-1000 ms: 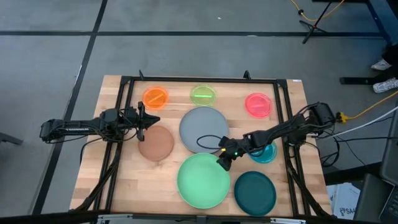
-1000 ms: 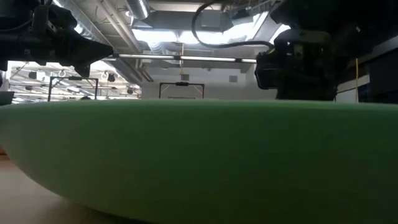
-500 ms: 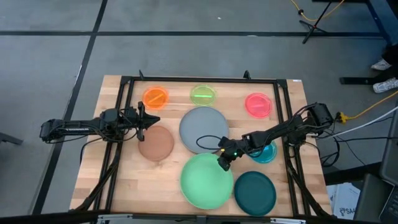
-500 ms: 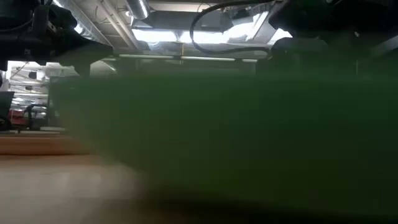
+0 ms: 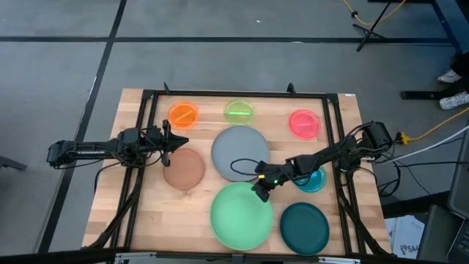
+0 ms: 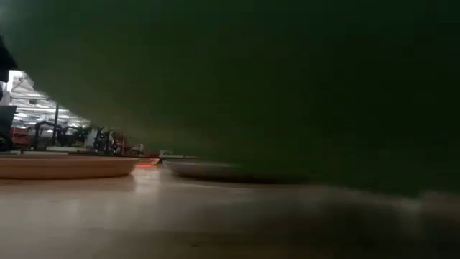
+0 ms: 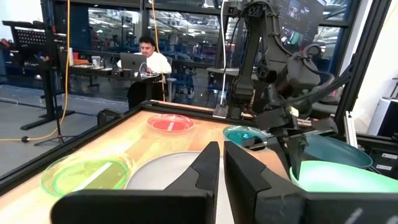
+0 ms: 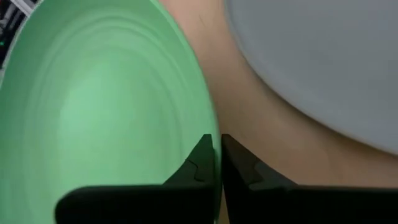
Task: Stack plastic plates
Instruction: Stack the green plate on top of the gray plate
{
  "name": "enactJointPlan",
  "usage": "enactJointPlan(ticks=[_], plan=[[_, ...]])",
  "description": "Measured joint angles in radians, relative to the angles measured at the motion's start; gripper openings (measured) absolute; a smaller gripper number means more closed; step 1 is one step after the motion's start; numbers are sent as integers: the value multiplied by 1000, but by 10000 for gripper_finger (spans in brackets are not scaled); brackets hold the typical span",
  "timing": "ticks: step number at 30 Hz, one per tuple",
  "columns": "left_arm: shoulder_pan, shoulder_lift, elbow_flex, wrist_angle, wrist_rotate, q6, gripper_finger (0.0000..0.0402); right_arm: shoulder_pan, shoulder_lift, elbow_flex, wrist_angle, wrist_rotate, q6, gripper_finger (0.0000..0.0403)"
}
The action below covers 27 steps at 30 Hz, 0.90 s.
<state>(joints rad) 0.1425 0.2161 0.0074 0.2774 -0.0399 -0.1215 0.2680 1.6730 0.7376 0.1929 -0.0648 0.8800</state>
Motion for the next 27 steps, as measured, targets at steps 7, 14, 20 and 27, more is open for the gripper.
enactJointPlan(ticks=[7, 14, 20, 27], plan=[[0, 0, 0, 0, 0, 0, 16, -42, 0, 75, -11, 2, -91, 3], [0, 0, 0, 0, 0, 0, 16, -156, 0, 159, -100, -36, -233, 2], [0, 0, 0, 0, 0, 0, 16, -269, 0, 205, -162, -67, -332, 4], [0, 0, 0, 0, 0, 0, 16, -399, -8, 242, -243, -119, -417, 5]])
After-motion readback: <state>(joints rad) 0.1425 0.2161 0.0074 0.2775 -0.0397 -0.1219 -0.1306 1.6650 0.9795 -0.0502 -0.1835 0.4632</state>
